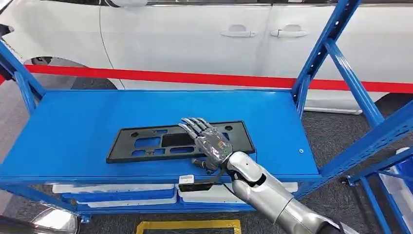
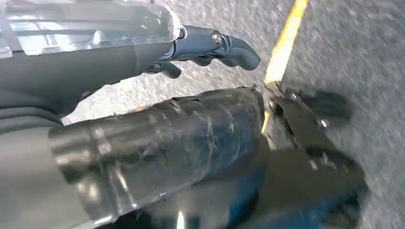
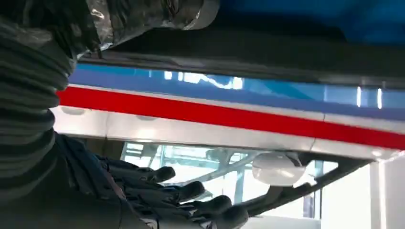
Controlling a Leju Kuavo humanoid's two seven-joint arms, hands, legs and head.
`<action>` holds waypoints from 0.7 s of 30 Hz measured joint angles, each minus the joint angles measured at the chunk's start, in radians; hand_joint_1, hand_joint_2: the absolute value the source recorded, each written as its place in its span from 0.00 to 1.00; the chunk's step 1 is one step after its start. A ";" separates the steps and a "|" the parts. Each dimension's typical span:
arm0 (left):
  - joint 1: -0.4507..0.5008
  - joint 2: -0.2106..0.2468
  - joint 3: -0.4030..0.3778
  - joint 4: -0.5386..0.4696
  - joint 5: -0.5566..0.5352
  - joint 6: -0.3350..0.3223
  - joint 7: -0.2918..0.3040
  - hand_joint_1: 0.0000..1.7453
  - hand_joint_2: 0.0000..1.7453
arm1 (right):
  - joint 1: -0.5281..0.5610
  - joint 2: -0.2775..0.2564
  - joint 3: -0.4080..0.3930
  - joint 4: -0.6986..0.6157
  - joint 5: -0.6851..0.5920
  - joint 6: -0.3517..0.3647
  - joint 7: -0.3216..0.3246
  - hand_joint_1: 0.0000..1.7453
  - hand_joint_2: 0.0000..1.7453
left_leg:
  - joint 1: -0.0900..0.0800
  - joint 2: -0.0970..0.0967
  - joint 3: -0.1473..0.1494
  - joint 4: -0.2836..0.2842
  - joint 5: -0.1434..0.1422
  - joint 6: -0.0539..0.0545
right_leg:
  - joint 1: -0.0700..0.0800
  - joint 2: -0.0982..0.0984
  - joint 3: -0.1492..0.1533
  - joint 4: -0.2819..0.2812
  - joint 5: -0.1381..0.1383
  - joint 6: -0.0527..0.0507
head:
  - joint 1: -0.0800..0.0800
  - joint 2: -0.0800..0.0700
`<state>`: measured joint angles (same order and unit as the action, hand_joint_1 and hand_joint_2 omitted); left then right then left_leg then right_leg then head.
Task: Take the parts from the cabinet and place them on the table.
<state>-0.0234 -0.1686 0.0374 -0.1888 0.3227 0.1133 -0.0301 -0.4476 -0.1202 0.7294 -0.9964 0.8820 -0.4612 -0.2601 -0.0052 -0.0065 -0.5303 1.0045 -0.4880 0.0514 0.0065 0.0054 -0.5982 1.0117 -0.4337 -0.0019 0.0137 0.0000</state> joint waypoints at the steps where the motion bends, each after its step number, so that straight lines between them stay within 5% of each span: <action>1: -0.002 0.000 0.000 0.000 0.001 0.003 0.000 0.00 0.00 | -0.003 -0.002 0.012 0.005 0.011 0.011 0.005 0.00 1.00 | 0.001 0.000 0.001 0.000 -0.001 -0.002 | 0.001 0.000 0.000 0.000 -0.001 -0.002 | 0.000 0.000; 9: -0.004 0.005 0.000 0.000 0.013 0.005 -0.003 0.00 0.00 | -0.031 -0.014 0.114 0.027 0.024 0.081 0.030 0.00 1.00 | 0.001 0.000 0.006 -0.009 -0.002 -0.008 | 0.001 0.001 0.000 0.002 -0.006 -0.009 | 0.000 0.000; 21: -0.004 0.006 0.001 0.000 0.018 0.006 -0.010 0.00 0.00 | -0.060 -0.018 0.172 0.073 0.037 0.028 0.082 0.00 1.00 | 0.000 0.000 0.007 -0.009 0.000 -0.014 | 0.000 0.001 0.002 0.003 -0.005 -0.010 | 0.000 0.000</action>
<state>-0.0271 -0.1625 0.0381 -0.1888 0.3407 0.1190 -0.0397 -0.5075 -0.1377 0.9014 -0.9232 0.9194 -0.4334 -0.1781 -0.0048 -0.0063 -0.5230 0.9955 -0.4878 0.0375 0.0061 0.0061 -0.5960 1.0148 -0.4385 -0.0123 0.0133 0.0000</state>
